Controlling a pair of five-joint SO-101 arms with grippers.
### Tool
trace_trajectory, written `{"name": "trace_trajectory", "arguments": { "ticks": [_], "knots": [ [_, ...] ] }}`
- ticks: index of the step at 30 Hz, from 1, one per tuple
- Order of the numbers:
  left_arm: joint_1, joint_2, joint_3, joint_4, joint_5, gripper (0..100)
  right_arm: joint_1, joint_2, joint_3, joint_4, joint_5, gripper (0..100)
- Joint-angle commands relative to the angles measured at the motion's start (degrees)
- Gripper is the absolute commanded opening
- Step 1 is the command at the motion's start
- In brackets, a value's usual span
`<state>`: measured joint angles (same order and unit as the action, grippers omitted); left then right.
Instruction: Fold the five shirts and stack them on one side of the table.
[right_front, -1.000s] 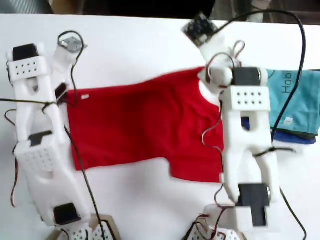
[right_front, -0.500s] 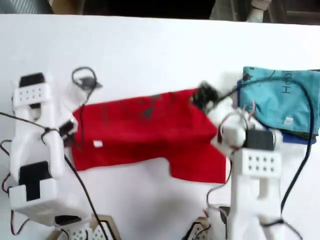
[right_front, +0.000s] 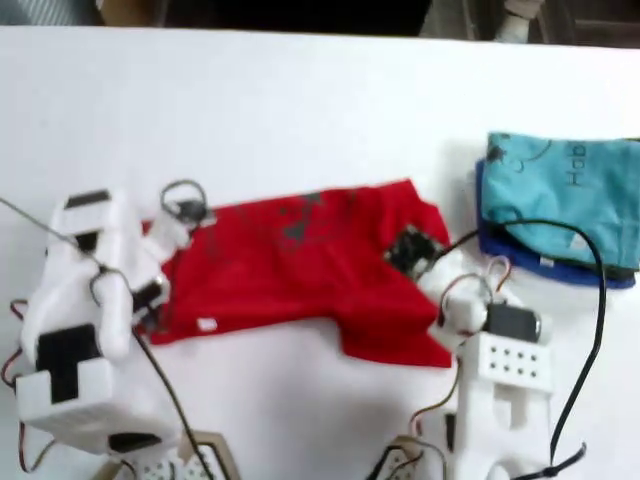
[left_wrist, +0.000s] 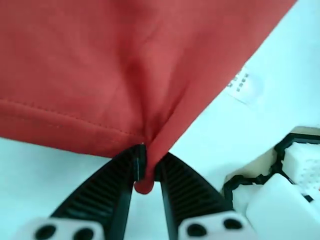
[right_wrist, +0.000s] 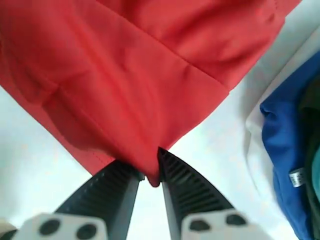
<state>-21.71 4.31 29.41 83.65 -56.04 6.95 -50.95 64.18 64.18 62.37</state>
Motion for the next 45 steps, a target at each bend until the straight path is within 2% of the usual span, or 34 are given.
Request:
{"name": "trace_trajectory", "arguments": {
  "ticks": [1, 4, 7, 11, 14, 17, 22, 25, 28, 30, 32, 37, 41, 45],
  "knots": [
    [0.18, -2.9, -0.04, -1.05, -0.26, 3, 0.66, -1.8, -0.26, -1.63, 0.44, 2.1],
    [0.18, -3.08, -0.31, 0.7, -0.44, 3, 0.84, -2.24, -0.35, -0.75, 0.44, 2.4],
    [0.18, -3.52, -0.57, 3.69, -0.53, 11, 0.84, -2.33, -0.7, 2.15, 0.44, 3.9],
    [-0.09, -3.52, -4.0, 7.82, -0.53, 22, 0.84, -2.33, -2.37, 4.97, 0.44, 17.7],
    [-0.09, -3.52, -9.36, 13.27, -0.53, 21, 0.75, -2.33, -7.3, 9.54, 0.44, 24.1],
    [-0.26, -5.71, -18.15, 18.73, -0.26, 21, 0.84, -2.33, -14.86, 14.37, 0.0, 22.3],
    [-1.76, -10.99, -30.46, 18.64, 0.09, 21, 0.66, -2.33, -30.68, 18.77, -0.79, 18.3],
    [-1.67, -10.64, -33.01, 18.46, 1.05, 21, 0.31, -1.71, -36.31, 16.04, -5.63, 17.6],
    [0.44, -6.95, -33.01, 16.53, 5.63, 19, -3.21, 0.48, -35.08, 7.34, -12.13, 13.0],
    [2.11, -2.11, -33.54, 14.07, 9.41, 10, -6.73, 4.88, -33.93, 2.33, -16.53, 1.7],
    [3.34, 3.78, -33.54, 10.37, 13.89, 1, -9.45, 11.21, -33.85, -2.42, -21.89, 3.5],
    [4.75, 19.69, -33.63, 6.77, 16.0, 3, -14.81, 31.34, -37.63, -12.7, -24.35, 2.2],
    [4.48, 28.75, -35.47, 4.48, 18.64, 3, -17.19, 48.75, -46.51, -12.97, -24.35, 2.2],
    [2.9, 34.64, -42.42, 5.27, 23.03, 3, -16.92, 62.11, -55.38, -12.44, -24.35, 2.2]
  ]
}}
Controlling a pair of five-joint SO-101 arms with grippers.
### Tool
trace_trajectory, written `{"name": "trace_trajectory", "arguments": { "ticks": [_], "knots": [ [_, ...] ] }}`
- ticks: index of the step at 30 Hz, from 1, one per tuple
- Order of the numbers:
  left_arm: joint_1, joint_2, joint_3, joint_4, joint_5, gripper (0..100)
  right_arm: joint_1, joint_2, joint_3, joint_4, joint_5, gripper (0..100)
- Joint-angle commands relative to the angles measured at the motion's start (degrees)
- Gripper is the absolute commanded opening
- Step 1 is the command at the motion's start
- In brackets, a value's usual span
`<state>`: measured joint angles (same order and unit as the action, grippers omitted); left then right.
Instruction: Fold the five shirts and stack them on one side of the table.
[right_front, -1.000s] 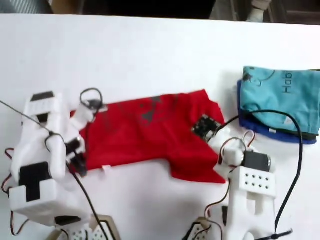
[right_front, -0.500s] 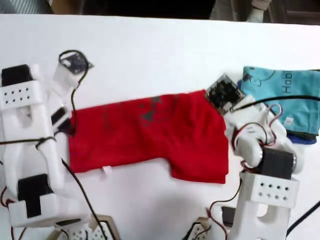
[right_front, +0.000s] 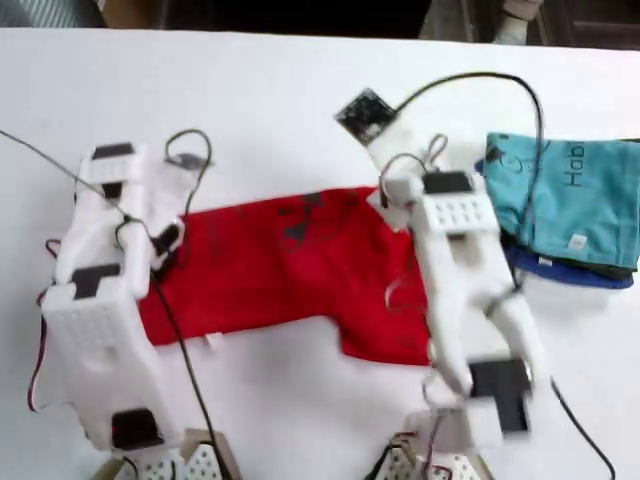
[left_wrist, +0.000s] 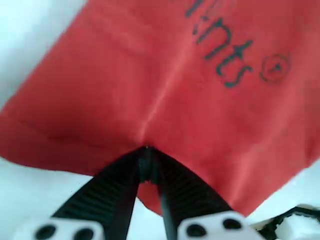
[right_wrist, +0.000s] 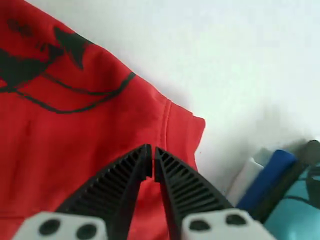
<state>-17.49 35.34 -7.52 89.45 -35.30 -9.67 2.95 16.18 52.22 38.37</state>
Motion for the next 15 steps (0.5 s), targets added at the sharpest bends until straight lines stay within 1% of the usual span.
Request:
{"name": "trace_trajectory", "arguments": {
  "ticks": [1, 5, 7, 10, 12, 15],
  "knots": [
    [-2.02, 5.1, -8.22, 0.62, 2.46, 3, -0.22, 10.86, -9.32, 0.22, -0.35, 2.2],
    [-4.4, 12.92, -23.43, 8.18, 2.99, 3, -0.22, 18.33, -16.35, 3.47, -0.35, 2.2],
    [-5.54, 17.76, -33.63, 12.13, 5.01, 3, -0.22, 20.88, -19.16, 4.0, -0.35, 2.2],
    [-6.51, 24.0, -45.41, 12.92, 6.95, 3, -0.22, 23.87, -22.24, 3.82, -0.35, 2.2],
    [-6.24, 27.08, -49.19, 12.92, 6.86, 3, -0.22, 25.71, -24.18, 3.82, -0.35, 2.2],
    [-5.89, 29.71, -50.59, 12.84, 6.86, 3, -0.04, 28.7, -26.99, 3.82, -0.35, 2.2]
  ]
}}
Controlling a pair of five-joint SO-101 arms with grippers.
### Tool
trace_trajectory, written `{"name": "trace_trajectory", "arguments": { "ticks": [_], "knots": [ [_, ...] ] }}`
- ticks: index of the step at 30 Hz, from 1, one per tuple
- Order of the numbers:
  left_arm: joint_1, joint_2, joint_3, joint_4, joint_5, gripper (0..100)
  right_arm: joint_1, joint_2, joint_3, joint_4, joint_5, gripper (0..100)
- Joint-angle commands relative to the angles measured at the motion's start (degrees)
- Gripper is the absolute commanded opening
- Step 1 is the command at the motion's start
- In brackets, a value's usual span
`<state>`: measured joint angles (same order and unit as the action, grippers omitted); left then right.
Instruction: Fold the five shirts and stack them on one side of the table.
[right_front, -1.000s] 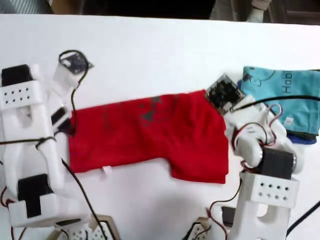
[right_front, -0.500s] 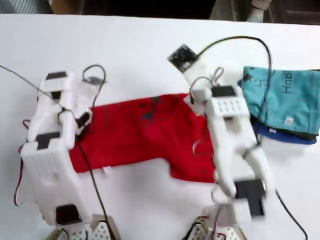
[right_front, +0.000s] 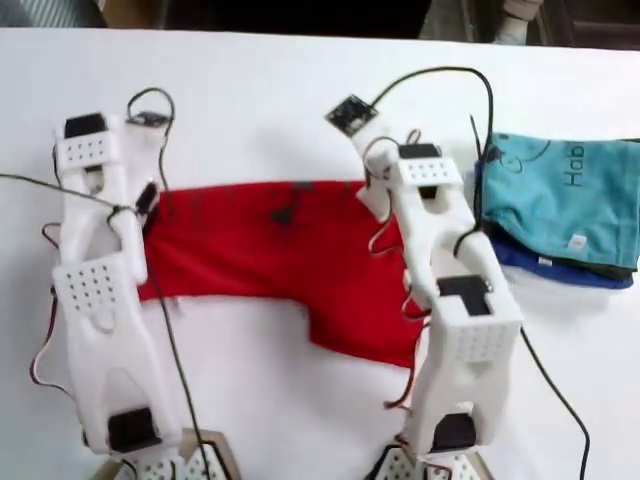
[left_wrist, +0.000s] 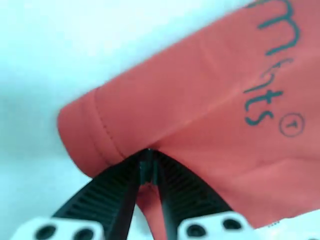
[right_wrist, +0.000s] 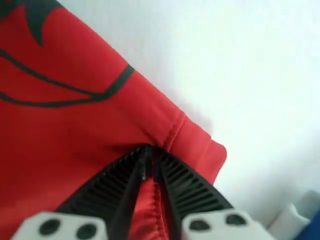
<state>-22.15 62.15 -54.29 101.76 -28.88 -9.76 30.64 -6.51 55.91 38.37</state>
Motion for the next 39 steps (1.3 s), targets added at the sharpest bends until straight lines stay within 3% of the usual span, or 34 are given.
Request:
{"name": "trace_trajectory", "arguments": {
  "ticks": [1, 6, 11, 18, 22, 25, 31, 39],
  "knots": [
    [-1.23, 3.08, -4.0, 0.53, 0.44, 3, 0.48, 2.07, -5.27, 0.13, -0.35, 2.2],
    [-1.93, 2.55, -5.32, 0.7, 0.35, 3, 3.65, 6.46, -10.29, 0.84, -0.35, 2.2],
    [-2.37, -6.15, 0.48, 0.79, -5.45, 3, 3.38, 2.42, -13.89, 12.88, 0.18, 2.2],
    [1.93, -28.66, 17.71, 0.79, -7.03, 3, -0.92, -10.86, -13.8, 21.32, 0.18, 2.2],
    [6.24, -41.23, 34.15, 0.44, -7.3, 3, -4.97, -19.3, -11.52, 28.97, 0.26, 2.2],
    [8.35, -48.26, 46.73, -4.75, -7.38, 3, -7.6, -27.38, -3.43, 30.11, 0.26, 2.2],
    [7.21, -52.22, 68.79, -25.58, -7.47, 3, -11.47, -43.82, 24.09, 25.1, 0.26, 2.2],
    [3.78, -43.6, 72.75, -33.85, -6.77, 3, -20.35, -58.51, 47.65, 18.59, 0.09, 2.5]
  ]
}}
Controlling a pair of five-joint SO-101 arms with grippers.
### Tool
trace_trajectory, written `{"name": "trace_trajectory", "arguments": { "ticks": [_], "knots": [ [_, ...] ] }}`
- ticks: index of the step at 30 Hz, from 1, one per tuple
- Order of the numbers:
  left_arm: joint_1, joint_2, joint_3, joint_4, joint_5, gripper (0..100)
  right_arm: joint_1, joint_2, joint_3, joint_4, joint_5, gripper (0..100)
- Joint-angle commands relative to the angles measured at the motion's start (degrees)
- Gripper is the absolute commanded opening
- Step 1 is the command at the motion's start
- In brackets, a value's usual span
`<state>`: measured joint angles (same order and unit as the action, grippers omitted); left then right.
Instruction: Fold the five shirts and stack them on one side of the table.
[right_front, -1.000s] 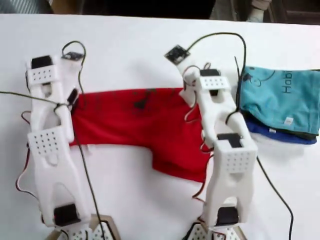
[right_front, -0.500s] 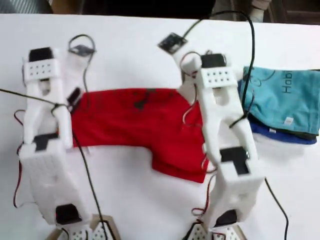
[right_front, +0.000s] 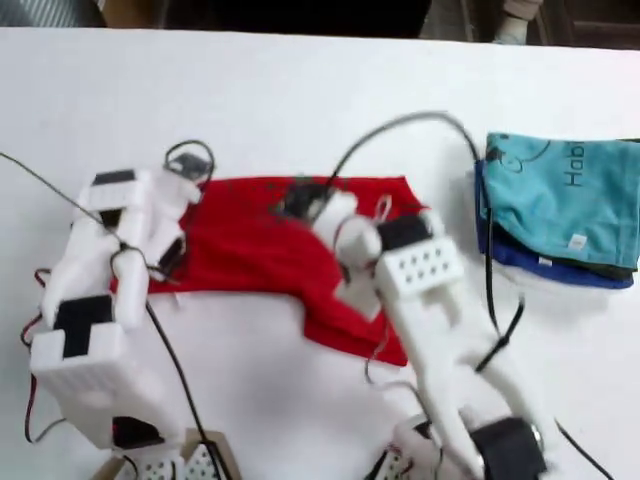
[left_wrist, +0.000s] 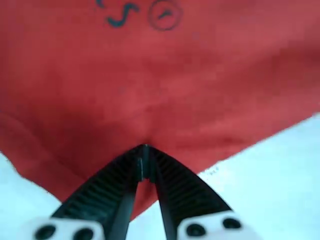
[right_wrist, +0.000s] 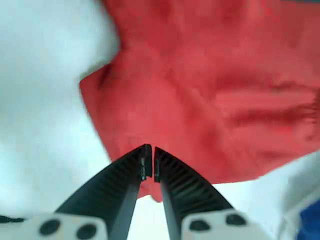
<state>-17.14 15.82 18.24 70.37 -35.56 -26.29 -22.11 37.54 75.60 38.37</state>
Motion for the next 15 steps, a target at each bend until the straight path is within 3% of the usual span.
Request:
{"name": "trace_trajectory", "arguments": {
  "ticks": [1, 4, 9, 15],
  "knots": [
    [-1.23, 3.87, -0.31, -2.11, -0.09, 3, -5.76, -6.55, 4.4, -0.92, -0.18, 2.5],
    [-1.32, 6.07, -3.91, 1.14, -0.09, 3, -10.42, -7.16, 5.71, -0.84, -0.35, 5.3],
    [-1.14, 9.05, -6.99, 3.34, -0.09, 3, -12.7, -4.44, 5.8, -1.19, -0.35, 18.8],
    [-1.14, 9.85, -7.69, 3.6, 0.0, 3, -12.7, 2.15, 5.8, -5.23, -0.35, 18.3]
  ]
}}
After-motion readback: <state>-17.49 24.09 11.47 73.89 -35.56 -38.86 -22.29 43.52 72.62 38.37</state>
